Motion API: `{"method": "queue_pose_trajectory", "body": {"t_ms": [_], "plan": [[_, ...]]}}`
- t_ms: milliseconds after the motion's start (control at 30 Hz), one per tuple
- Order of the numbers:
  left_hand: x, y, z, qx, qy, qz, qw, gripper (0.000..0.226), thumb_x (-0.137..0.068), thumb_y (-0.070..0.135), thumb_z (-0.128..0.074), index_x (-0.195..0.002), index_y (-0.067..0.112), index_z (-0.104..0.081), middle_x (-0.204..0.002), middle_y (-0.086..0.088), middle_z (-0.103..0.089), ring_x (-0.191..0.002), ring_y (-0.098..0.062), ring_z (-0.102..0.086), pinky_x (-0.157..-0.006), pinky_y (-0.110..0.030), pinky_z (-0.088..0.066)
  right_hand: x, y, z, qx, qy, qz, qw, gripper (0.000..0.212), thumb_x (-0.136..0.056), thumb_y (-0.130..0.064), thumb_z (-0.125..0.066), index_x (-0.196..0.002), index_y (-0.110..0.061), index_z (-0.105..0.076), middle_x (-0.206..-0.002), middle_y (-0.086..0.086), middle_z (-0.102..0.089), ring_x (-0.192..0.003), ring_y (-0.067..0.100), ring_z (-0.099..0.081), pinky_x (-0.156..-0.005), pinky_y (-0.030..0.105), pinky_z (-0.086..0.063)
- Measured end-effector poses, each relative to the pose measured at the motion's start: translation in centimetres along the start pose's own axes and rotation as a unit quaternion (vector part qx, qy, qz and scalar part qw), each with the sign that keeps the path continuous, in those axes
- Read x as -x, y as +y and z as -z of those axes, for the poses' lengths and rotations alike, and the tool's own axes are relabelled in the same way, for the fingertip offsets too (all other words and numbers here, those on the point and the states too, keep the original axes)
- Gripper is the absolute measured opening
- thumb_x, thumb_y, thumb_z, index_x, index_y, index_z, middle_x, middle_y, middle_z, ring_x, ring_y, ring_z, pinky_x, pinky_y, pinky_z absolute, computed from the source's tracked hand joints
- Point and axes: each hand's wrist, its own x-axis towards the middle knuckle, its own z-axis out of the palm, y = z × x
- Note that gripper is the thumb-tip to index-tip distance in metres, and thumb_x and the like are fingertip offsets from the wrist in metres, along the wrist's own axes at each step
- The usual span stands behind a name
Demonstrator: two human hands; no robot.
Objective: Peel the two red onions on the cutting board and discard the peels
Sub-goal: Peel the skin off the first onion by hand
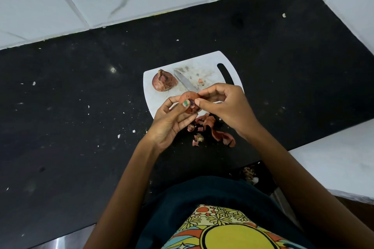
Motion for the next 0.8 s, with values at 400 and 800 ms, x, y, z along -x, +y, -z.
{"method": "queue_pose_trajectory", "body": {"t_ms": [400,800], "plan": [[-0.24,-0.46,0.38,-0.004,0.001,-0.008,1.0,0.026,-0.074,0.011,-0.065,-0.099,0.011,-0.057,-0.093,-0.013,-0.07,-0.08,-0.019,-0.072,-0.076,-0.028,-0.06,-0.72,0.21,0.54,0.024,-0.028,0.013,0.999,0.018,-0.076,-0.006,-0.076,-0.094,-0.006,-0.074,-0.082,-0.001,-0.074,-0.075,0.007,-0.071,-0.071,0.021,-0.057],[-0.21,-0.43,0.86,0.005,0.008,-0.006,1.0,0.026,-0.075,0.016,-0.065,-0.099,0.012,-0.057,-0.092,-0.011,-0.073,-0.083,-0.02,-0.072,-0.075,-0.026,-0.06,-0.49,0.56,-0.04,-0.008,-0.019,-0.002,1.0,0.02,-0.073,-0.016,-0.081,-0.088,-0.007,-0.073,-0.085,0.001,-0.074,-0.08,0.01,-0.071,-0.077,0.022,-0.056]]}}
